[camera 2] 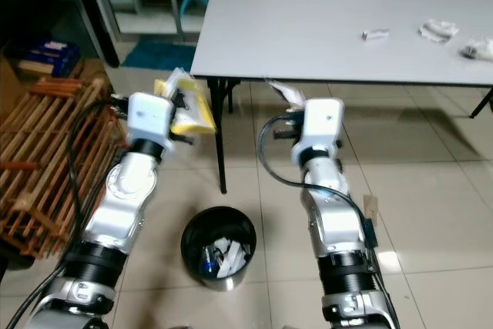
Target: Picking trash to rubbish bin
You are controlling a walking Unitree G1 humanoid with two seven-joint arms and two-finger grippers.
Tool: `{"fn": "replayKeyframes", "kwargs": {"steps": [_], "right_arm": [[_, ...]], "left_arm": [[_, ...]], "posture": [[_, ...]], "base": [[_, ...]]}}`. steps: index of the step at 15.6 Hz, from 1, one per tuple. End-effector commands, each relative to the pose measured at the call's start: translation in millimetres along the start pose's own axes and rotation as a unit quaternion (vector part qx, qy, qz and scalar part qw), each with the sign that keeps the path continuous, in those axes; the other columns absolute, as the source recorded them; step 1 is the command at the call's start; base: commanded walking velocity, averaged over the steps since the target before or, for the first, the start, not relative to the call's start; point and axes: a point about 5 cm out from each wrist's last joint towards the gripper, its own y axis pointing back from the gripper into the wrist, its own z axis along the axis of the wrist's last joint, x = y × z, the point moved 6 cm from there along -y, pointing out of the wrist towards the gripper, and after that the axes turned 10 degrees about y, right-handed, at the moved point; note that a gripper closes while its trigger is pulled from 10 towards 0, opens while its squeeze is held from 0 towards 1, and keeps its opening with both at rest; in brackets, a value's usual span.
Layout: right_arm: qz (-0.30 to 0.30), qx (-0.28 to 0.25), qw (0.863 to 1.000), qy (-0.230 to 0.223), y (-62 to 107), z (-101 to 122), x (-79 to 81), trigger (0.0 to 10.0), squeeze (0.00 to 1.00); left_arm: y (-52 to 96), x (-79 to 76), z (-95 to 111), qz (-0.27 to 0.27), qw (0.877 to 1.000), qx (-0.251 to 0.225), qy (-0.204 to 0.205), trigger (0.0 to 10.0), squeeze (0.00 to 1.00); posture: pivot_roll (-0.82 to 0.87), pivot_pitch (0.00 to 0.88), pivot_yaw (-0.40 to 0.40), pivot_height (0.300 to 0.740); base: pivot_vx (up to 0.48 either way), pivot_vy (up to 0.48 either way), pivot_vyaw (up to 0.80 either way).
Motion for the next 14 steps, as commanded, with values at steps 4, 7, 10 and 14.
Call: {"fn": "replayKeyframes", "kwargs": {"steps": [4, 7, 10, 14], "right_arm": [[-0.021, 0.0, 1.0, 0.002, 0.6, 0, -15.0, 10.0, 0.0], [-0.02, 0.0, 1.0, 0.001, 0.9, 0, -13.9, 10.0, 0.0], [-0.021, 0.001, 1.0, 0.001, 1.1, 0, -14.3, 10.0, 0.0], [-0.021, 0.002, 1.0, 0.0, 0.9, 0, -13.5, 10.0, 0.0]], "left_arm": [[-1.9, -12.6, 5, -0.016, 1.0, -0.007, 0.005, 10.0, 0.0], [-1.8, -12.9, 5, -0.017, 1.0, -0.007, 0.006, 10.0, 0.0], [-1.6, -13.8, 5, -0.018, 1.0, -0.006, 0.006, 10.0, 0.0], [3.0, -29.2, -11, -0.054, 0.998, 0.023, 0.025, 10.0, 0.0]], "posture": [[-0.02, 0.042, -0.003, 0.74], [-0.02, 0.042, -0.003, 0.74], [-0.02, 0.042, -0.004, 0.74], [-0.02, 0.043, -0.005, 0.74]], "base": [[0.391, 0.0, 0.0], [0.389, 0.0, 0.0], [0.391, 0.0, 0.0], [0.088, 0.0, 0.0]]}}
